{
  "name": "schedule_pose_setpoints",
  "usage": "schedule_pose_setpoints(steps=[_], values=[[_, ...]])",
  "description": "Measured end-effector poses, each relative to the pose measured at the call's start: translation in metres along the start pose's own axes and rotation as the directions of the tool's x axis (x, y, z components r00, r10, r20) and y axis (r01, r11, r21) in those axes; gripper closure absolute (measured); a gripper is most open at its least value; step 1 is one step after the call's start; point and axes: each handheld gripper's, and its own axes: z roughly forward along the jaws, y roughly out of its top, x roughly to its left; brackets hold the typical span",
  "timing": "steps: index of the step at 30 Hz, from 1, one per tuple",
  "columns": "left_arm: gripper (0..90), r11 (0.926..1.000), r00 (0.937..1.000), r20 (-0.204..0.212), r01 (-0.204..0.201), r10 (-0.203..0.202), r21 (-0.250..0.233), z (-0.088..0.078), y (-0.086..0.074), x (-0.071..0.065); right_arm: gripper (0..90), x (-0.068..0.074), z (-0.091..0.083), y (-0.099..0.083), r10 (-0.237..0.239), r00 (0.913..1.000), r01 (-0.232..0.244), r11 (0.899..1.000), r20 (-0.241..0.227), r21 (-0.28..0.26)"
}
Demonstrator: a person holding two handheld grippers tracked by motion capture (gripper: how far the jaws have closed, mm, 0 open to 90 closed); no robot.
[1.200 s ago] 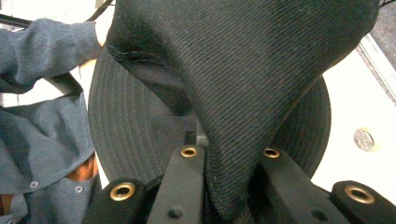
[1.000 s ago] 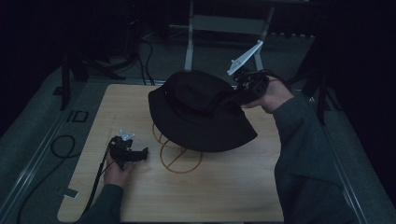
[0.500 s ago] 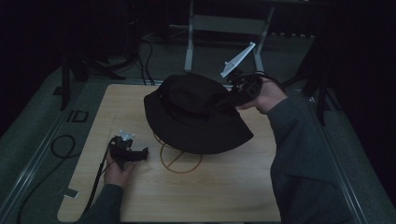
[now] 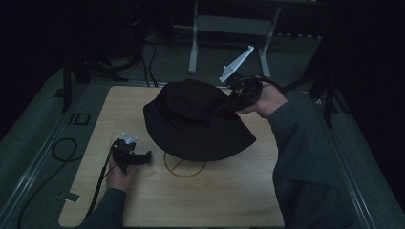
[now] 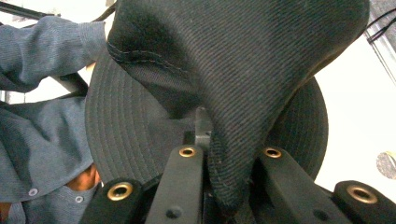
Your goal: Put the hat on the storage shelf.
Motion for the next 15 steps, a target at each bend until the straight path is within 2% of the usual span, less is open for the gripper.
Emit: schedule_pose_setpoints(steps=[15], values=[[1.5, 1.0, 1.0, -0.001, 0.001, -0.001, -0.001, 0.0, 0.0, 0.0, 83.1, 0.004, 0.011, 0.004, -0.009, 0.9999, 0.009, 1.0, -0.013, 0.016]])
